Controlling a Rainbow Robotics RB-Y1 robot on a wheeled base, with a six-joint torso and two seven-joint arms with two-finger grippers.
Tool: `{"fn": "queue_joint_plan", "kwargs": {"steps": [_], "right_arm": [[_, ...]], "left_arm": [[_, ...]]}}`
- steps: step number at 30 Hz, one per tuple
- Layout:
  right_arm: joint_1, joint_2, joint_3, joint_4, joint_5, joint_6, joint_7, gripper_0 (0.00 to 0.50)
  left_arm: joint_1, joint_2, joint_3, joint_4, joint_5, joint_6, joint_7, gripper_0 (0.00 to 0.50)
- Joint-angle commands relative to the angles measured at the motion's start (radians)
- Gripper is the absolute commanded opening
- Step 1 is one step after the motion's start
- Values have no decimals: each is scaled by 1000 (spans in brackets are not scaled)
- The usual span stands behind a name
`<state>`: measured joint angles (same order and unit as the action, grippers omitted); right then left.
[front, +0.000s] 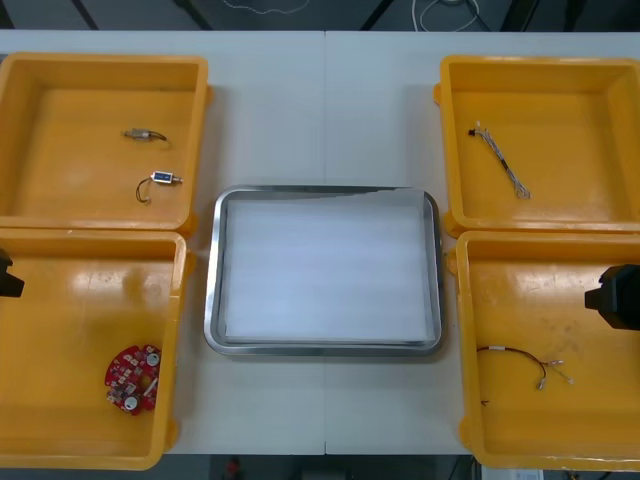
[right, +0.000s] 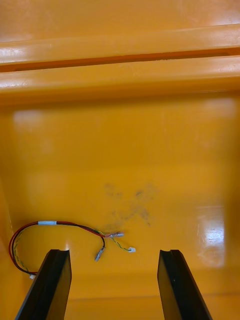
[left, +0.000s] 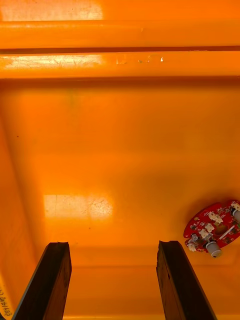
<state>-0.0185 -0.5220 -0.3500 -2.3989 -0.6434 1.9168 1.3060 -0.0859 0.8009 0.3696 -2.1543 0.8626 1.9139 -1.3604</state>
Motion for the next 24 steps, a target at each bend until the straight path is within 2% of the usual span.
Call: {"fn": "queue_joint_plan", "kwargs": {"steps": [1,24], "right_arm": [[20,14,-29,-9,-6,3,-24,500],[20,14,-29,-9,-6,3,-24,500]], "left_arm": [[12,40,25,-24,3,6,-86,500],[12,40,25,-24,3,6,-86,500]]}}
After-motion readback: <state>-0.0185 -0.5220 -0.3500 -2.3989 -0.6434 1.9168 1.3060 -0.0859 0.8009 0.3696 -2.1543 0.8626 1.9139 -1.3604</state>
